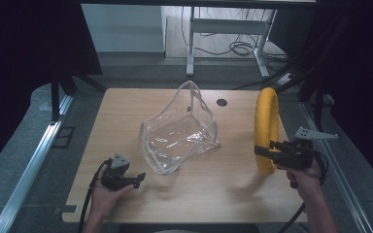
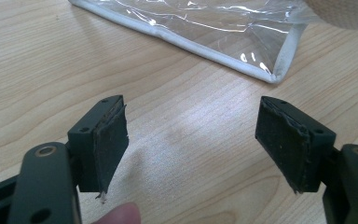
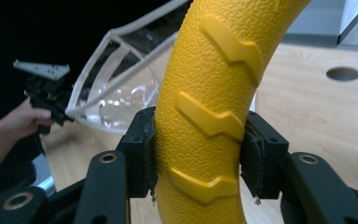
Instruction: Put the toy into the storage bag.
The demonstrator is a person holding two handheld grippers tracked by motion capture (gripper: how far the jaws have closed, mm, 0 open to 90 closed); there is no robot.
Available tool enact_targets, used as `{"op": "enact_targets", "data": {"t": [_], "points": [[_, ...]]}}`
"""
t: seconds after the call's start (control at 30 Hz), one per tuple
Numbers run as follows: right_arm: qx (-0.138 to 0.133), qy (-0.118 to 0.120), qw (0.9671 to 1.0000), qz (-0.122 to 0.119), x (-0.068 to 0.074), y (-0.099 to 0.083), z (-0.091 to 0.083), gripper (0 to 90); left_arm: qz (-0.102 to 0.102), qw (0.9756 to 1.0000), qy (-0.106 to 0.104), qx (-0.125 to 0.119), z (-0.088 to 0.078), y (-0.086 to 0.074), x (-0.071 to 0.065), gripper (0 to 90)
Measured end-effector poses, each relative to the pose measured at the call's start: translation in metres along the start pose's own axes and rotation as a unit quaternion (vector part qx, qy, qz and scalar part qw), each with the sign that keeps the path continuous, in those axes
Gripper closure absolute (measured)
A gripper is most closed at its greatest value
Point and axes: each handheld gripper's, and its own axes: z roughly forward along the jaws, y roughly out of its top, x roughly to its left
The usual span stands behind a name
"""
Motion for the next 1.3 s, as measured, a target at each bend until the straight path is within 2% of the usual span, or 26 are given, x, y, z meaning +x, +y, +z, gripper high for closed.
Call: {"op": "enact_targets", "data": {"t": [0.03, 0.1, 0.2, 0.23, 0.5, 0.57, 0.6, 0.7, 0.73, 0.83, 0.87, 0.97, 1.1, 1.13, 1.17, 1.2, 1.3], "points": [[0.000, 0.000, 1.0000, 0.000, 0.000, 0.000, 0.000, 51.3, 0.002, 1.0000, 0.000, 0.000, 0.000, 0.000, 0.000, 25.3], [-0.023, -0.006, 0.9997, -0.001, 0.004, 0.003, 0.001, 51.2, 0.001, 1.0000, 0.000, -0.001, 0.000, 0.000, 0.001, 25.3], [-0.038, -0.008, 0.9992, 0.002, 0.007, 0.006, 0.002, 51.2, 0.001, 1.0000, 0.000, -0.001, -0.001, 0.000, 0.001, 25.3], [-0.052, -0.010, 0.9986, 0.004, 0.011, 0.008, 0.003, 51.2, 0.001, 1.0000, 0.000, -0.001, 0.000, 0.000, 0.000, 25.3], [-0.090, -0.034, 0.9954, 0.001, 0.025, 0.015, 0.010, 51.1, 0.004, 1.0000, -0.001, 0.001, 0.000, 0.000, 0.000, 25.3], [-0.110, -0.048, 0.9928, -0.006, 0.031, 0.018, 0.015, 51.0, 0.004, 1.0000, -0.003, 0.002, 0.000, 0.000, 0.000, 25.3], [-0.110, -0.048, 0.9928, -0.006, 0.031, 0.018, 0.015, 51.0, 0.004, 1.0000, -0.003, 0.002, 0.000, 0.000, 0.000, 25.3], [-0.127, -0.060, 0.9900, -0.012, 0.040, 0.022, 0.019, 51.0, 0.006, 1.0000, -0.002, 0.003, 0.001, 0.000, 0.000, 25.3], [-0.136, -0.067, 0.9881, -0.021, 0.045, 0.024, 0.023, 51.0, 0.006, 1.0000, -0.002, 0.003, 0.001, 0.000, 0.000, 25.3], [-0.146, -0.069, 0.9865, -0.024, 0.050, 0.026, 0.026, 50.9, 0.007, 1.0000, -0.003, 0.003, 0.001, 0.000, 0.000, 25.3], [-0.158, -0.071, 0.9845, -0.028, 0.054, 0.029, 0.029, 50.8, 0.006, 1.0000, -0.003, 0.003, 0.001, 0.000, 0.000, 25.3], [-0.172, -0.069, 0.9824, -0.027, 0.059, 0.036, 0.033, 50.8, 0.006, 1.0000, -0.002, 0.003, 0.001, 0.000, 0.000, 25.3], [-0.183, -0.064, 0.9806, -0.028, 0.064, 0.043, 0.035, 50.8, 0.007, 1.0000, -0.003, 0.003, 0.001, 0.000, 0.000, 25.3], [-0.191, -0.066, 0.9787, -0.035, 0.067, 0.046, 0.037, 50.7, 0.006, 1.0000, -0.003, 0.003, 0.001, 0.000, 0.000, 25.3], [-0.191, -0.066, 0.9787, -0.035, 0.067, 0.046, 0.037, 50.7, 0.006, 1.0000, -0.003, 0.003, 0.001, 0.000, 0.000, 25.3], [-0.200, -0.071, 0.9765, -0.040, 0.071, 0.048, 0.038, 50.7, 0.006, 1.0000, -0.003, 0.003, 0.001, 0.000, 0.001, 25.3], [-0.203, -0.072, 0.9756, -0.042, 0.073, 0.049, 0.039, 50.7, 0.006, 1.0000, -0.003, 0.003, 0.001, 0.000, 0.001, 25.3]]}}
